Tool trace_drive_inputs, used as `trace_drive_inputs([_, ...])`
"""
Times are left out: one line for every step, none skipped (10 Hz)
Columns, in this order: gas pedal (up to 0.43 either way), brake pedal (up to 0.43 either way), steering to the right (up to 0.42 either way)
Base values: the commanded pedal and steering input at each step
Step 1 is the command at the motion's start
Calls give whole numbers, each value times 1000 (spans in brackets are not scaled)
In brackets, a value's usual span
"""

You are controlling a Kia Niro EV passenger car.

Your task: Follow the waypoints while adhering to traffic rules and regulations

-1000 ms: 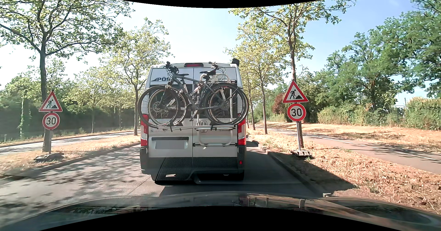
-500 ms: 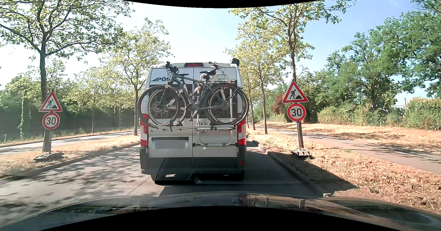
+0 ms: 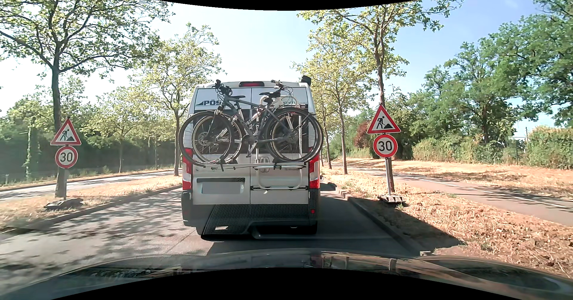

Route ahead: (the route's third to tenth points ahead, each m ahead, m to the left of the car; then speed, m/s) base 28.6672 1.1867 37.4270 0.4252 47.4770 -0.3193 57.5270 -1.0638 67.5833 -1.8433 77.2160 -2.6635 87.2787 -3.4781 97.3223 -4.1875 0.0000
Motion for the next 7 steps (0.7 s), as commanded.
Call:
trace_drive_inputs([0,177,-12])
trace_drive_inputs([0,177,-12])
trace_drive_inputs([0,177,-13])
trace_drive_inputs([0,183,-12])
trace_drive_inputs([0,183,-12])
trace_drive_inputs([0,177,-13])
trace_drive_inputs([0,183,-13])
